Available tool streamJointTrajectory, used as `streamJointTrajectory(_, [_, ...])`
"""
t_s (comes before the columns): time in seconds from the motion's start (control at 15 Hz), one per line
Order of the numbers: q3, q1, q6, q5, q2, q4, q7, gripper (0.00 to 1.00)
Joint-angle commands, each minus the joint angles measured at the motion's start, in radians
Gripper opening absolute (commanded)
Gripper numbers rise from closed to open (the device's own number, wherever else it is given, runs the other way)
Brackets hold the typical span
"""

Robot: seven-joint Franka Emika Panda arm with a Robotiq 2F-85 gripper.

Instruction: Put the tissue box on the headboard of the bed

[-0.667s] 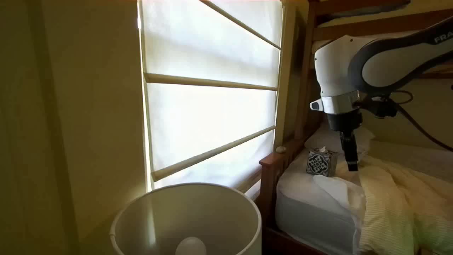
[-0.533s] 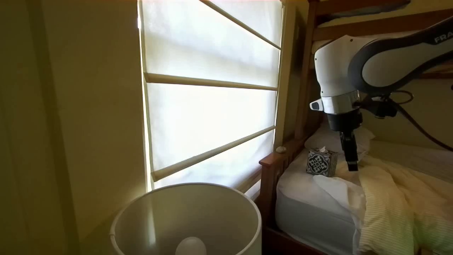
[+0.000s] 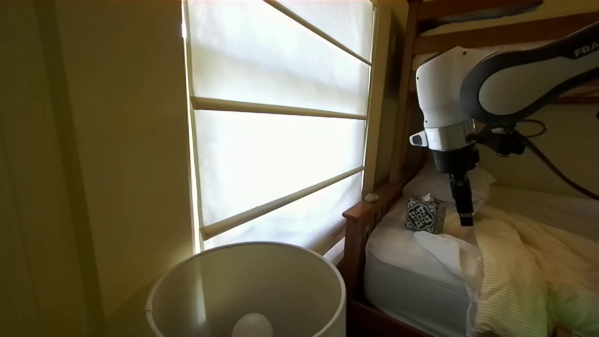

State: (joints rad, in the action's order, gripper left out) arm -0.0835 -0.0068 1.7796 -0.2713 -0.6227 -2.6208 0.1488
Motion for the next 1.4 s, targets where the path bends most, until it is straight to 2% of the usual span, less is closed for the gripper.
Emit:
streamJointTrajectory(0.0, [0.043, 0.008, 0.012, -0.032, -0.008, 0.006, -0.002, 1.0])
streamJointTrajectory(0.27, [0.179, -0.055, 0.097, -0.073, -0.029, 0.04, 0.062, 1.0])
streamJointTrajectory(0.47, [0.315, -0.081, 0.197, -0.062, -0.008, 0.099, 0.226, 1.0])
streamJointTrajectory(0.6, [0.404, -0.089, 0.235, -0.017, 0.035, 0.167, 0.33, 1.0])
streamJointTrajectory(0.73, [0.472, -0.089, 0.194, 0.058, 0.092, 0.255, 0.372, 1.0])
streamJointTrajectory(0.8, [0.419, -0.109, 0.225, 0.004, 0.02, 0.165, 0.329, 1.0])
streamJointTrajectory(0.93, [0.459, -0.114, 0.219, 0.037, 0.054, 0.216, 0.367, 1.0])
streamJointTrajectory(1.13, [0.465, -0.113, 0.206, 0.071, 0.109, 0.257, 0.356, 1.0])
streamJointTrajectory(1.33, [0.513, -0.155, 0.288, 0.075, 0.244, 0.371, 0.317, 1.0])
